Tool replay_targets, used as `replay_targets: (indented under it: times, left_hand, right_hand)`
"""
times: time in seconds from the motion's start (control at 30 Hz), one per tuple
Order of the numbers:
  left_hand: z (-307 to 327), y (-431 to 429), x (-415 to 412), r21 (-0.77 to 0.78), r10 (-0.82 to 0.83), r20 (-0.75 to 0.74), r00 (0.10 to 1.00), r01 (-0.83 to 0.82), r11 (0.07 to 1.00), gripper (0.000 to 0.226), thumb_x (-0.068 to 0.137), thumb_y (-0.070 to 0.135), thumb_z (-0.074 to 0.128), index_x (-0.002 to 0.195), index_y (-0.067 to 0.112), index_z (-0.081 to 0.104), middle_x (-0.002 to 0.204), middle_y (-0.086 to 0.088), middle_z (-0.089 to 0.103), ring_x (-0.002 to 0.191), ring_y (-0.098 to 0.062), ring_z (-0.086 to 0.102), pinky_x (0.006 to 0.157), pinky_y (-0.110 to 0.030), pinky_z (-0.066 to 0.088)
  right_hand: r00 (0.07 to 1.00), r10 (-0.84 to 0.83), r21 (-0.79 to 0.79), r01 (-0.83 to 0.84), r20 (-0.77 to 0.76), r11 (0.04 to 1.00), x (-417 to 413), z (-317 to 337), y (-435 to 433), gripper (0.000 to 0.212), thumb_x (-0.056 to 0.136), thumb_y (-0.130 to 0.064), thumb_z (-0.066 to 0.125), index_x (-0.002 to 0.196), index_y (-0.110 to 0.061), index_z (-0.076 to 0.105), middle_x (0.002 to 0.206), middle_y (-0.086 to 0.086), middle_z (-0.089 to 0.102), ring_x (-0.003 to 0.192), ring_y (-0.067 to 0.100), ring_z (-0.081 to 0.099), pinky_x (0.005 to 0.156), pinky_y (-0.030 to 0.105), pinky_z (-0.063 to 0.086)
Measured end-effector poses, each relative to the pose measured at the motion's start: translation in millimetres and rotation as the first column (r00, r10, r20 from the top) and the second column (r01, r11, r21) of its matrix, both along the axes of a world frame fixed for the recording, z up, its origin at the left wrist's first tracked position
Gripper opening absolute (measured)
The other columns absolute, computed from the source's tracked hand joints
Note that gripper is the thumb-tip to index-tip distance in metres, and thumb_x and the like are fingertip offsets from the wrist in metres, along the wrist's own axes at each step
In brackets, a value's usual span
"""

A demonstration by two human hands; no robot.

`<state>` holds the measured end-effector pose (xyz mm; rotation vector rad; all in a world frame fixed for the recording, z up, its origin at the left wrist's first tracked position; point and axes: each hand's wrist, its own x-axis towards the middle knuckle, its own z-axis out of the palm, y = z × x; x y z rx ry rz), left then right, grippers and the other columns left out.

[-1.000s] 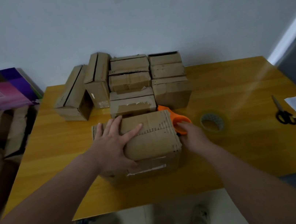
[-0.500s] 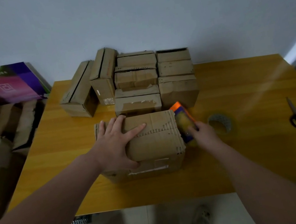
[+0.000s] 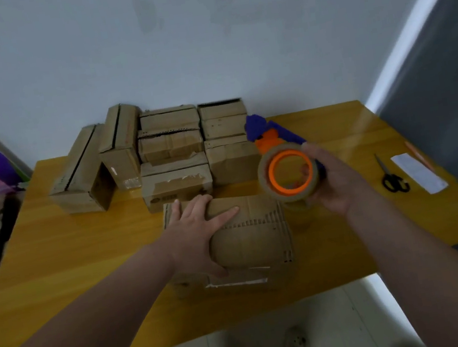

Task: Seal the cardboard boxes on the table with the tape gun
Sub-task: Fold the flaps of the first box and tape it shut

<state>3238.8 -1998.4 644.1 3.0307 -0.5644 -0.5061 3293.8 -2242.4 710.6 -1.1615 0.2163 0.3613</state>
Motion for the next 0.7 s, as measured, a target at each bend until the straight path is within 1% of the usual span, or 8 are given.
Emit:
replay_targets:
  times: [0.1,0.2,0.27,0.33,0.4,0.47,0.57,0.7]
  left_hand:
    - [-3.1,0.3,-0.3,0.005,-0.017,-0.011,1.000,0.017,1.000,0.111,0.070,0.072,0.062,0.143,0.051,-0.018,0.156,-0.002,-0.025,0.143,-0.028,-0.023,0.110,-0.060,-0.018]
    - [-9.5,5.3,-4.9,0.039,-0.009,0.000,1.000,0.009,0.999,0.106,0.072,0.079,0.051,0.139,0.052,-0.026,0.153,0.001,-0.034,0.142,-0.029,-0.028,0.108,-0.063,-0.019]
    - [-11.4,8.0,-8.7,0.075,-0.015,0.002,1.000,0.015,0.997,0.105,0.064,0.092,0.032,0.135,0.050,-0.033,0.150,0.002,-0.039,0.141,-0.030,-0.029,0.108,-0.066,-0.017]
    - [-11.2,10.4,-13.5,0.091,-0.036,0.004,0.999,0.035,0.995,0.109,0.046,0.100,0.004,0.130,0.046,-0.039,0.147,0.001,-0.041,0.141,-0.031,-0.029,0.109,-0.066,-0.014]
    - [-12.9,15.1,-17.9,0.091,-0.044,0.019,0.999,0.042,0.995,0.109,0.043,0.096,-0.008,0.131,0.039,-0.040,0.149,-0.001,-0.039,0.142,-0.030,-0.027,0.111,-0.063,-0.013]
    - [-15.7,21.6,-21.8,0.082,-0.021,0.031,0.999,0.018,0.996,0.109,0.048,0.093,-0.005,0.135,0.034,-0.036,0.151,-0.002,-0.037,0.142,-0.027,-0.027,0.113,-0.058,-0.014]
    - [-18.2,32.3,-28.2,0.035,0.018,0.008,1.000,-0.018,0.999,0.110,0.053,0.092,0.002,0.141,0.034,-0.028,0.150,-0.004,-0.037,0.140,-0.026,-0.030,0.114,-0.049,-0.014]
    - [-17.2,41.7,-32.4,-0.084,0.020,-0.044,0.999,-0.023,0.996,0.115,0.054,0.093,0.005,0.150,0.033,-0.010,0.154,-0.002,-0.030,0.135,-0.019,-0.033,0.110,-0.038,-0.016]
  right_hand:
    - [0.998,0.032,-0.075,-0.028,0.053,0.997,-5.5,-2.1,-0.6,0.019,0.093,-0.016,0.053,0.074,-0.014,0.052,0.050,-0.007,0.056,0.050,0.009,0.057,0.068,0.036,0.049]
    - [0.996,0.040,-0.139,-0.029,0.076,0.990,-9.6,-5.5,4.0,0.025,0.092,-0.010,0.054,0.069,-0.015,0.047,0.047,-0.008,0.051,0.043,0.007,0.051,0.062,0.034,0.047]
    - [0.994,0.057,-0.195,-0.038,0.095,0.980,-12.9,-7.9,10.2,0.026,0.092,-0.009,0.054,0.068,-0.015,0.046,0.046,-0.009,0.051,0.043,0.007,0.052,0.055,0.028,0.047]
    - [0.991,0.082,-0.232,-0.056,0.103,0.971,-16.4,-12.0,17.1,0.022,0.091,-0.007,0.055,0.072,-0.015,0.049,0.048,-0.010,0.054,0.046,0.007,0.054,0.053,0.026,0.048]
    - [0.989,0.105,-0.253,-0.076,0.102,0.965,-18.1,-19.3,23.2,0.013,0.090,-0.006,0.058,0.079,-0.013,0.055,0.055,-0.008,0.060,0.053,0.010,0.058,0.055,0.026,0.049]
    - [0.984,0.141,-0.364,-0.092,0.110,0.927,-18.8,-29.3,27.6,0.006,0.087,-0.007,0.062,0.092,-0.010,0.062,0.073,-0.003,0.066,0.067,0.015,0.062,0.059,0.025,0.050]
    - [0.962,0.232,-0.691,-0.070,0.145,0.719,-14.8,-31.9,25.6,0.022,0.086,-0.014,0.067,0.107,-0.013,0.065,0.086,-0.001,0.065,0.073,0.010,0.062,0.057,0.017,0.050]
    - [0.872,0.489,-0.901,-0.183,0.036,0.393,-5.7,-12.8,15.9,0.048,0.083,-0.024,0.072,0.127,-0.018,0.055,0.093,-0.006,0.059,0.082,0.012,0.062,0.070,0.031,0.055]
